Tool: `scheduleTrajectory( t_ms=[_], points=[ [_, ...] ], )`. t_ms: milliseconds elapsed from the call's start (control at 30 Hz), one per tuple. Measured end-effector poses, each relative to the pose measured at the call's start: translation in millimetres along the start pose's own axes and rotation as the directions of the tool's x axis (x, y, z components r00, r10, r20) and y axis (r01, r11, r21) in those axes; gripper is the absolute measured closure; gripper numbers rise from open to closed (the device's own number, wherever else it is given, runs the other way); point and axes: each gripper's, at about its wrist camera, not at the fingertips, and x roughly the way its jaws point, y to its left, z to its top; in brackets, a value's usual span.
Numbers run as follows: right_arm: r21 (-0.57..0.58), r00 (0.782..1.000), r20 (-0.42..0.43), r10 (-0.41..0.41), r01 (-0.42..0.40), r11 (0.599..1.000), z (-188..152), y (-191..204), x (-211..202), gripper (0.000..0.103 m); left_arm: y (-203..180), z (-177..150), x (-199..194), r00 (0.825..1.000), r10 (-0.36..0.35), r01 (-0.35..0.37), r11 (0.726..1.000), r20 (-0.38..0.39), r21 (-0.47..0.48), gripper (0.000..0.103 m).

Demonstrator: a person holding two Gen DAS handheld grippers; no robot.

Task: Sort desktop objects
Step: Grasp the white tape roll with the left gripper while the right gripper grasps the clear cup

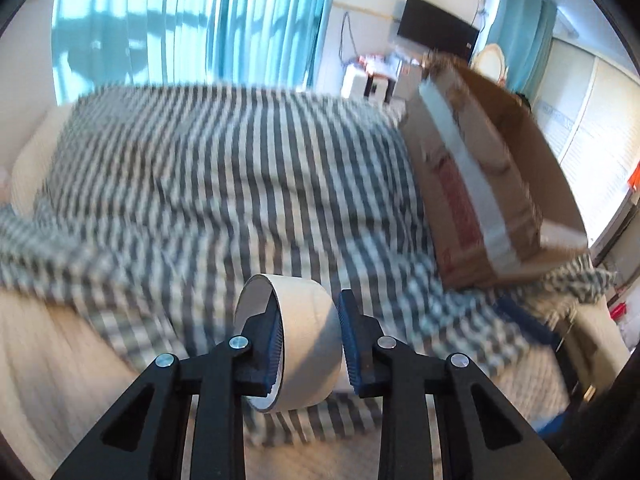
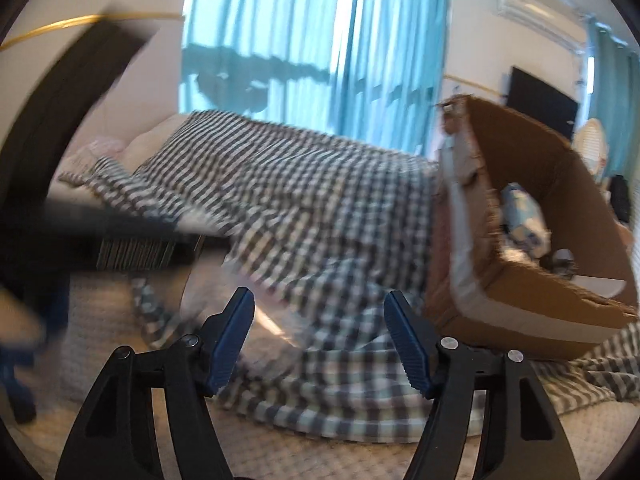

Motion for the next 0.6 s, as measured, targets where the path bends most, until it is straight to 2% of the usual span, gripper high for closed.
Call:
scheduleTrajectory(
  t_ms=[67, 233, 367, 500, 600],
  points=[
    [-0.014, 0.998, -0.021, 0.052, -0.052, 0.999, -1, 9, 6, 0.028, 3, 19, -4, 0.999, -0.005, 0.005, 1.0, 0.037, 0.008, 0.076],
    [-0.136, 0.993, -0.079, 0.089, -0.099, 0.986, -5, 40, 22, 0.026, 8, 52, -12, 0.993, 0.02, -0.024, 0.999, 0.117, 0.031, 0.076],
    [-0.178, 0.987, -0.129, 0.091, -0.113, 0.977, -11, 55, 41, 0.026, 15, 73, -27, 0.983, 0.028, -0.034, 0.999, 0.179, 0.03, 0.076],
    [-0.223, 0.978, -0.191, 0.079, -0.121, 0.967, -6, 61, 68, 0.025, 16, 86, -47, 0.968, 0.062, -0.077, 0.996, 0.243, 0.05, 0.076],
    [-0.243, 0.962, -0.265, 0.067, -0.134, 0.961, -5, 65, 93, 0.025, 20, 96, -60, 0.956, 0.078, -0.097, 0.994, 0.284, 0.054, 0.076]
  ],
)
